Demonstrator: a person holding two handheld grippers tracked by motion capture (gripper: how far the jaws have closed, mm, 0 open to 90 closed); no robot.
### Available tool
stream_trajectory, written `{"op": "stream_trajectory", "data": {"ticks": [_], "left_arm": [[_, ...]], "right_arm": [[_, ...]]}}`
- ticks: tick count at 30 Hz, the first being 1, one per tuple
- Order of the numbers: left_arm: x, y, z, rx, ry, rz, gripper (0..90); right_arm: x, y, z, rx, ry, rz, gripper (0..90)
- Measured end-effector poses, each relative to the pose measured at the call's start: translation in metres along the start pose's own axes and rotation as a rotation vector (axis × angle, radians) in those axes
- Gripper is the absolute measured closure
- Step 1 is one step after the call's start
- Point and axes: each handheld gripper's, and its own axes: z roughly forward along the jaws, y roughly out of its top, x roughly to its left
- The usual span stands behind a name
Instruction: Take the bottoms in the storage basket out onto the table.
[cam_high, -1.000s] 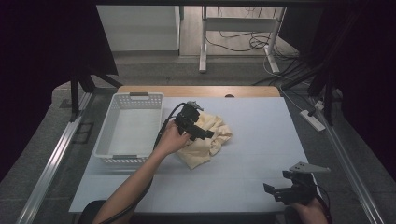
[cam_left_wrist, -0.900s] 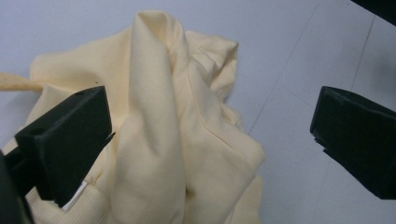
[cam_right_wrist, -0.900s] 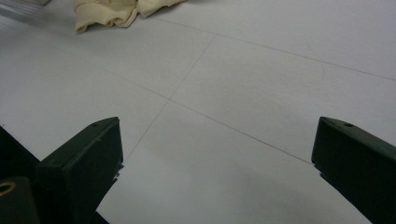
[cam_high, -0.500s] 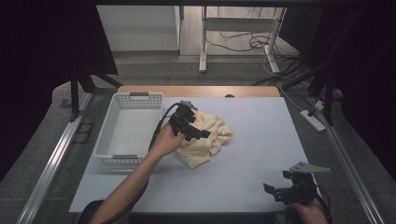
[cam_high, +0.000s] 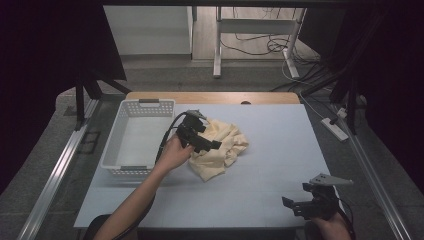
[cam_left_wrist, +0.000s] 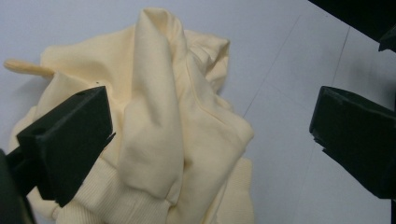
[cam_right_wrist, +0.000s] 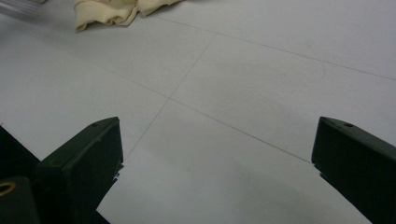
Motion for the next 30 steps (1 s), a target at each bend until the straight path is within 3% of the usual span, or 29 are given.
{"op": "stream_trajectory", "data": {"ticks": [10, 30], "left_arm": [[-0.004, -0.005, -0.007, 0.003, 0.016, 0.007, 0.2], [-0.004, -0.025, -0.024, 0.001, 0.030, -0.027, 0.0]], "right_arm": [[0.000, 0.000, 0.000, 0.003, -0.003, -0.002, 2.4], [0.001, 0.000, 0.000, 0.001, -0.002, -0.002, 2.4]]}}
